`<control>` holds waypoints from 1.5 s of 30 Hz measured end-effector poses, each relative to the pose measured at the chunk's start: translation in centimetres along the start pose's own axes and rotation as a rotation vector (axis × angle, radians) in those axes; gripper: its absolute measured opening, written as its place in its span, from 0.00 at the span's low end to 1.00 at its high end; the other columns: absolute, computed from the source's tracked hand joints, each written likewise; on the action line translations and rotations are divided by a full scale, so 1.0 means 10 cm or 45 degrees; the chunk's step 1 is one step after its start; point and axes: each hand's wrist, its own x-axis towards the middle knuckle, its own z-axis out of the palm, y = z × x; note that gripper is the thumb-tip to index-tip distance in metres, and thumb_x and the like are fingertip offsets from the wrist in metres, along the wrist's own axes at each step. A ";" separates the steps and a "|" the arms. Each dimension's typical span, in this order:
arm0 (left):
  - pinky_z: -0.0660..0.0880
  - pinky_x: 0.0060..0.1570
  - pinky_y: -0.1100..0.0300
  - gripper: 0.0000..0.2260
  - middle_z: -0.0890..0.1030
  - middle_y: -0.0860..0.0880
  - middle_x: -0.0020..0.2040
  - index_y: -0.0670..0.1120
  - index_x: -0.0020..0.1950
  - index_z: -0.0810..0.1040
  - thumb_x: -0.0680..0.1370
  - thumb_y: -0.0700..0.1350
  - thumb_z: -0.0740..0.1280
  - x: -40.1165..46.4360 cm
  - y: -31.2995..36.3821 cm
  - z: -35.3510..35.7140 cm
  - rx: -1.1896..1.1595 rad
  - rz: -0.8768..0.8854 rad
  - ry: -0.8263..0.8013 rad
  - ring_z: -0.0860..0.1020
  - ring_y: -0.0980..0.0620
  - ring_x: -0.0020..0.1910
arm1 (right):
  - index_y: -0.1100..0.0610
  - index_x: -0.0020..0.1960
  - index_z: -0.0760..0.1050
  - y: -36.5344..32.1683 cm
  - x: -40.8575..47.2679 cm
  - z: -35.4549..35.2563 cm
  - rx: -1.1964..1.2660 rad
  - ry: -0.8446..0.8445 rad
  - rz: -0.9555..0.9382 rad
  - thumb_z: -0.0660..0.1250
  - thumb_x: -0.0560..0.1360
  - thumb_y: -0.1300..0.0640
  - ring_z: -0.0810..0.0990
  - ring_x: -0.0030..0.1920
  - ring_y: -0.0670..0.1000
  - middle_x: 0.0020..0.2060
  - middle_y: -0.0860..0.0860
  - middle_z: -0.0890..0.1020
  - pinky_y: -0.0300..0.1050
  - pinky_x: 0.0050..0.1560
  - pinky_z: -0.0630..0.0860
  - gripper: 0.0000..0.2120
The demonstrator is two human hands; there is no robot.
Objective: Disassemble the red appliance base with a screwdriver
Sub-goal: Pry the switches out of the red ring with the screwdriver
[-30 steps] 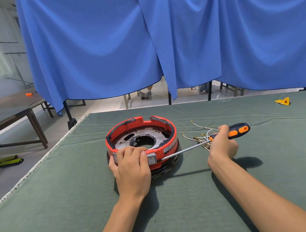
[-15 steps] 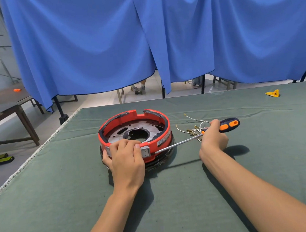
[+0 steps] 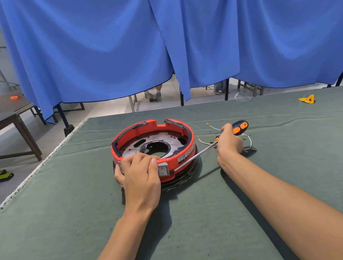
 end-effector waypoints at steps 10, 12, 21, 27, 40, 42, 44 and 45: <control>0.50 0.67 0.42 0.17 0.76 0.60 0.48 0.56 0.49 0.81 0.76 0.51 0.51 -0.01 -0.01 -0.06 -0.005 0.023 -0.044 0.64 0.59 0.56 | 0.58 0.34 0.75 0.18 -0.30 0.25 -0.224 -0.277 0.005 0.63 0.70 0.47 0.75 0.33 0.53 0.31 0.51 0.78 0.44 0.32 0.66 0.14; 0.50 0.68 0.43 0.16 0.75 0.63 0.47 0.59 0.49 0.79 0.76 0.50 0.52 -0.01 -0.01 -0.06 -0.043 0.027 -0.048 0.64 0.62 0.56 | 0.57 0.32 0.73 0.14 -0.27 0.16 -0.169 -0.236 0.009 0.63 0.70 0.49 0.72 0.31 0.51 0.28 0.49 0.77 0.45 0.31 0.63 0.14; 0.57 0.67 0.42 0.15 0.78 0.58 0.52 0.52 0.48 0.82 0.69 0.43 0.57 0.00 0.00 -0.14 -0.096 0.069 0.019 0.70 0.58 0.58 | 0.54 0.29 0.73 -0.19 -0.24 -0.31 0.112 0.075 -0.049 0.63 0.68 0.48 0.72 0.27 0.48 0.22 0.45 0.76 0.44 0.29 0.64 0.13; 0.57 0.68 0.44 0.19 0.76 0.56 0.61 0.55 0.56 0.81 0.68 0.48 0.60 -0.09 0.02 -0.17 0.030 0.050 0.000 0.62 0.53 0.67 | 0.55 0.30 0.73 -0.18 -0.32 -0.45 0.132 0.091 -0.068 0.63 0.69 0.49 0.72 0.29 0.49 0.26 0.46 0.77 0.45 0.31 0.64 0.13; 0.51 0.71 0.41 0.26 0.67 0.56 0.71 0.53 0.68 0.70 0.71 0.53 0.70 -0.17 -0.03 -0.17 0.275 0.205 -0.150 0.55 0.54 0.74 | 0.54 0.32 0.71 0.01 -0.43 -0.33 0.110 0.136 0.017 0.63 0.71 0.49 0.72 0.31 0.48 0.28 0.47 0.76 0.44 0.30 0.64 0.12; 0.49 0.72 0.42 0.27 0.69 0.55 0.70 0.51 0.68 0.71 0.70 0.53 0.70 -0.17 -0.01 -0.15 0.335 0.250 -0.132 0.58 0.54 0.73 | 0.54 0.33 0.71 0.02 -0.41 -0.29 0.101 0.136 0.008 0.63 0.72 0.49 0.73 0.31 0.48 0.29 0.47 0.76 0.44 0.30 0.64 0.12; 0.48 0.73 0.42 0.27 0.72 0.52 0.67 0.48 0.67 0.72 0.69 0.53 0.71 -0.18 0.01 -0.12 0.426 0.321 -0.103 0.63 0.50 0.71 | 0.55 0.33 0.72 0.03 -0.40 -0.27 0.082 0.121 0.011 0.62 0.72 0.49 0.73 0.31 0.48 0.29 0.46 0.77 0.44 0.30 0.64 0.12; 0.48 0.73 0.41 0.28 0.74 0.51 0.66 0.47 0.66 0.73 0.68 0.54 0.71 -0.19 0.03 -0.11 0.460 0.343 -0.095 0.65 0.49 0.71 | 0.55 0.32 0.72 0.03 -0.40 -0.25 0.071 0.114 0.014 0.62 0.72 0.49 0.73 0.31 0.48 0.29 0.46 0.77 0.44 0.30 0.64 0.13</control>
